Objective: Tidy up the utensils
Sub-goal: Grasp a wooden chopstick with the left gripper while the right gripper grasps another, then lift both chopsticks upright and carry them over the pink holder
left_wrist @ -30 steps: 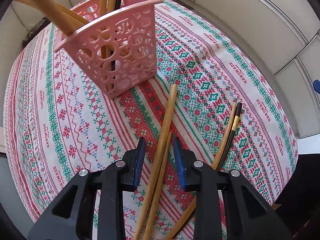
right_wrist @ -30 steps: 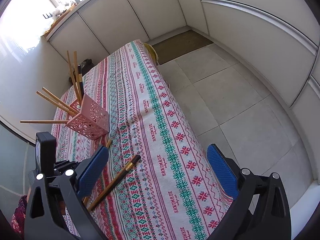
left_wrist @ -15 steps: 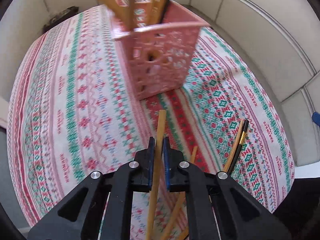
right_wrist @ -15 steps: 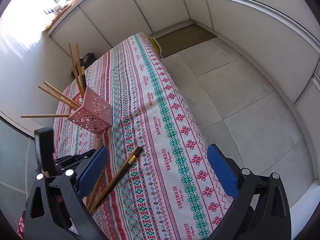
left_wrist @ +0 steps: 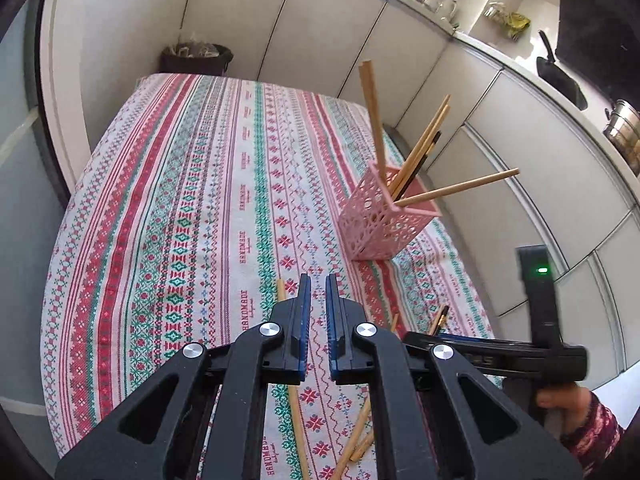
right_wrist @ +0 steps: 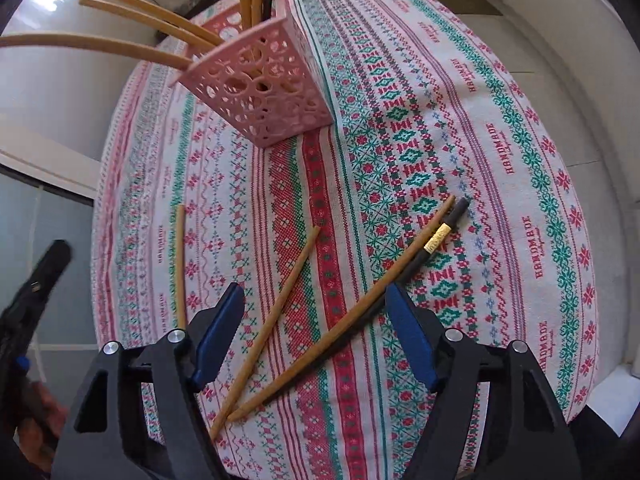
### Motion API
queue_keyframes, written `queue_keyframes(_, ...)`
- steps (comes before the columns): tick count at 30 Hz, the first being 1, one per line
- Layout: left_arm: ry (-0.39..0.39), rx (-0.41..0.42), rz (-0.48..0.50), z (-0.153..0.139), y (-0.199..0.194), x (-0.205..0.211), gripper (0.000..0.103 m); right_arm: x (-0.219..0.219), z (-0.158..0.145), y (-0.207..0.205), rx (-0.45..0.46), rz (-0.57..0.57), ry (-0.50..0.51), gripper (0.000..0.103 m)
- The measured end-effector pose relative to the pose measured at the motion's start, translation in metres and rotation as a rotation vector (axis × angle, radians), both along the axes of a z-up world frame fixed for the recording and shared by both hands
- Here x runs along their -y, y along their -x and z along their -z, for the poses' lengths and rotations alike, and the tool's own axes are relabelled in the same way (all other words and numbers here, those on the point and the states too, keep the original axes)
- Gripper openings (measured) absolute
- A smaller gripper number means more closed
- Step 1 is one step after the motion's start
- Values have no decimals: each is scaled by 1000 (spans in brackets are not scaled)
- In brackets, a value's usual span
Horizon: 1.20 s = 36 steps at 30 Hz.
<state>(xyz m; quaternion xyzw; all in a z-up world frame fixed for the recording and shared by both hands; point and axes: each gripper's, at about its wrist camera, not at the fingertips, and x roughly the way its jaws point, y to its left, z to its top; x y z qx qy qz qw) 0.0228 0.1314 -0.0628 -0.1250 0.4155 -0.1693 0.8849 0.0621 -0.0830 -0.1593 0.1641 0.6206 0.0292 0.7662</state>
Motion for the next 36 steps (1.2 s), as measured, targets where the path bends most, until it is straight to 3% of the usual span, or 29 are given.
queue_keyframes(2,-28,15,-11,-2,0,-1,7,-11,6,-6,-17,5,63,60)
queue_keyframes(4,-23,13,-34,-1,-5,-5,7,-18,12,-10,-47,30,68,56)
queue_keyframes(7,-59,23,-75,-2,-11,-8,7,-30,15,-10,-21,79,130,54)
queue_keyframes(9,-91,-5,-75,3,-18,-7,16,-41,18,-6,4,87,203,47)
queue_keyframes(10,-99,-37,-64,8,-23,-5,37,-44,19,-4,23,85,236,28)
queue_keyframes(11,-119,-87,-50,16,-29,0,51,-47,21,-2,39,73,248,12)
queue_keyframes(12,-149,-146,-35,26,-37,7,81,-47,22,0,48,56,237,12)
queue_keyframes(13,-183,-185,-34,35,-43,14,85,-47,23,2,53,37,228,11)
queue_keyframes(16,-237,-243,-16,48,-58,35,86,-43,24,12,45,-12,198,8)
queue_keyframes(19,-307,-353,-32,69,-74,49,86,-37,23,15,29,-51,188,7)
queue_keyframes(21,-371,-415,-31,83,-82,61,86,-34,19,14,14,-84,169,7)
queue_keyframes(24,-492,-440,-44,96,-87,76,86,-36,21,11,-6,-136,162,8)
queue_keyframes(26,-541,-447,-30,108,-87,84,85,-30,20,3,-9,-158,152,9)
queue_keyframes(27,-526,-412,-30,106,-87,85,79,-29,20,1,-9,-159,141,9)
queue_keyframes(29,-438,-395,25,103,-89,88,49,-26,19,0,-9,-146,115,8)
queue_keyframes(30,-439,-377,36,101,-89,90,34,-23,19,1,-6,-134,102,8)
queue_keyframes(33,-386,-337,22,99,-89,82,6,-1,14,1,26,-126,31,7)
queue_keyframes(36,-243,-308,23,87,-86,61,6,6,-6,11,173,-119,2,6)
